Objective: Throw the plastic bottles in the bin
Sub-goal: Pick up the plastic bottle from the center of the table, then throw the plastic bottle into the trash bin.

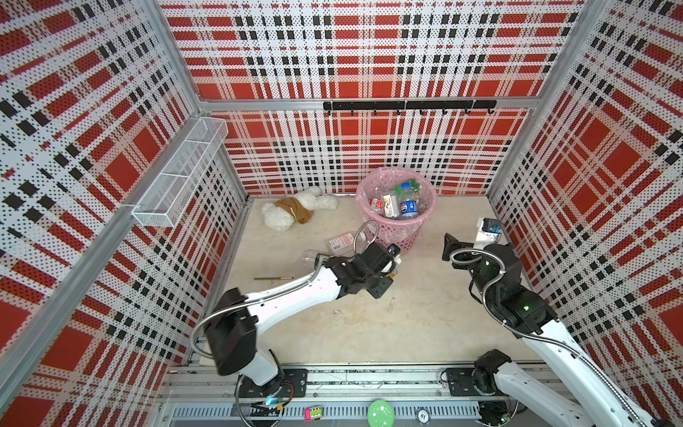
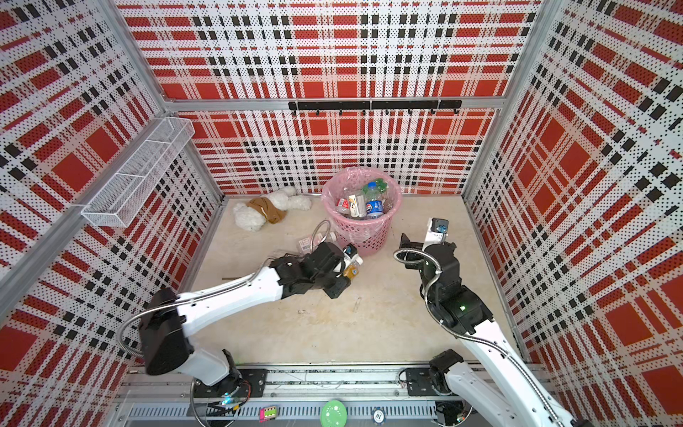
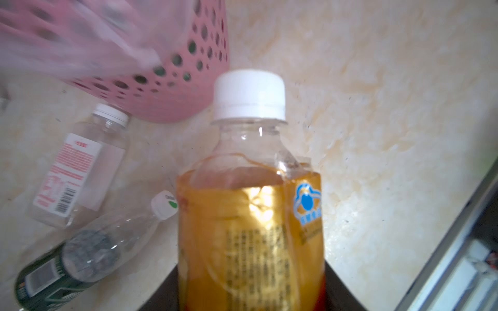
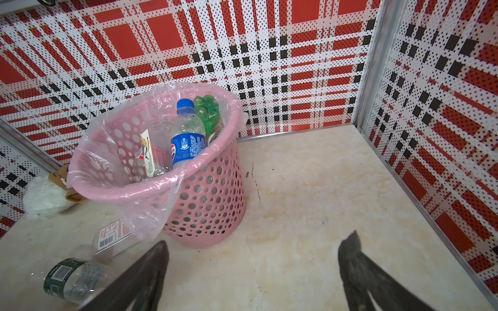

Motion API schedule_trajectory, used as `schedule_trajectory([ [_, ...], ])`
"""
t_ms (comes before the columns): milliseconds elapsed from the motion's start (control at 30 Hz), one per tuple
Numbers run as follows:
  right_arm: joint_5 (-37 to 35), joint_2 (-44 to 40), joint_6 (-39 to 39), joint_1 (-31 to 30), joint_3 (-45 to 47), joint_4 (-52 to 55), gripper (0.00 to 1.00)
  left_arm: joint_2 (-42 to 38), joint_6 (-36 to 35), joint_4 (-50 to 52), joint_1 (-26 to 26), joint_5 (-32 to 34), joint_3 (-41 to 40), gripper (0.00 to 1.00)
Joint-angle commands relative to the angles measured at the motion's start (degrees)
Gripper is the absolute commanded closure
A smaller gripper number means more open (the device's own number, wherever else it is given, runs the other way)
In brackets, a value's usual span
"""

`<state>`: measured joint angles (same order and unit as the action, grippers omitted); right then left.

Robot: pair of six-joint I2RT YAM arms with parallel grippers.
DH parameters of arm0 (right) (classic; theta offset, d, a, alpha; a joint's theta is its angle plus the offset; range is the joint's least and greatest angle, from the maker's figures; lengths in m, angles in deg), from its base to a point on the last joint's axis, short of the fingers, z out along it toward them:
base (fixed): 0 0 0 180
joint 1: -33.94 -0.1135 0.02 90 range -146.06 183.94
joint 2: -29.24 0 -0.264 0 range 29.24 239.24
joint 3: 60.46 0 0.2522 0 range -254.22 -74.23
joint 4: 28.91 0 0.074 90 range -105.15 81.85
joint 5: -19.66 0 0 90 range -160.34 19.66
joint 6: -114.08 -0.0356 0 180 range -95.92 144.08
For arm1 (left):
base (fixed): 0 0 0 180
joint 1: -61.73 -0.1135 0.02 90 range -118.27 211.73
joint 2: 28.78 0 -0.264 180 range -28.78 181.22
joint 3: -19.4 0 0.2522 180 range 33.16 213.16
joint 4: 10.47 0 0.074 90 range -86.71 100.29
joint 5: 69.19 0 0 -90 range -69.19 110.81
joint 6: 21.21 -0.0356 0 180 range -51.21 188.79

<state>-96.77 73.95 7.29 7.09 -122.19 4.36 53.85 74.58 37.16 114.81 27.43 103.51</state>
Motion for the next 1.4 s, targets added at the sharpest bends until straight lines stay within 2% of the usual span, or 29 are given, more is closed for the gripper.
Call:
schedule_trajectory([
  [0, -0.90, -0.76, -0.84, 0.31, 0.48, -2.75, 0.00, -5.43, 0.81, -2.28, -4.43, 0.15, 3.16, 0.50],
  [133, -0.90, -1.05, -1.02, 0.31, 0.52, -2.16, 0.00, -2.53, -2.89, -4.86, -10.24, 0.03, 14.69, 0.50],
  [333, -1.82, -3.32, -1.57, 0.31, 0.75, 0.08, 0.00, 13.48, -3.90, -5.73, -16.65, -3.00, 37.14, 0.49],
  [433, -2.05, -4.46, -1.84, 0.34, 1.15, 0.62, 0.00, 22.85, -3.22, -2.99, -17.89, -5.27, 48.75, 0.49],
  [533, -2.48, -4.63, -1.92, 0.40, 1.00, 1.34, 0.00, 30.73, -3.71, -0.64, -17.60, -4.82, 58.19, 0.49],
  [667, -2.29, -4.66, -1.75, 0.40, 0.95, 1.17, 0.00, 37.80, -3.39, 2.14, -18.24, -4.21, 66.87, 0.49],
  [1000, -1.93, -3.32, -1.57, 0.40, 1.13, -0.19, 0.00, 41.31, -1.66, 1.86, -19.53, -3.15, 68.02, 0.49],
  [1100, -1.79, -3.10, -1.35, 0.40, 1.01, -0.26, 0.00, 42.21, -0.66, 1.68, -20.17, -4.13, 68.34, 0.46],
  [1133, -1.78, -3.17, -1.31, 0.40, 0.86, -0.26, 0.00, 42.39, -0.34, 1.64, -20.24, -4.62, 68.42, 0.41],
  [1167, -1.86, -3.18, -1.22, 0.40, 0.86, -0.20, 0.00, 42.69, -0.28, 1.71, -20.35, -4.85, 68.59, 0.28],
  [1200, -1.95, -3.14, -1.21, 0.40, 0.90, -0.18, 0.00, 42.79, -0.21, 1.81, -20.34, -4.85, 68.72, 0.06],
  [1233, -2.04, -3.22, -1.06, 0.40, 0.77, -0.06, 0.00, 42.49, -0.01, 1.83, -20.28, -5.07, 68.70, 0.01],
  [1367, -2.21, -3.16, -0.95, 0.40, 0.76, -0.09, 0.00, 39.28, -0.27, -0.82, -19.68, -5.82, 67.87, 0.01],
])
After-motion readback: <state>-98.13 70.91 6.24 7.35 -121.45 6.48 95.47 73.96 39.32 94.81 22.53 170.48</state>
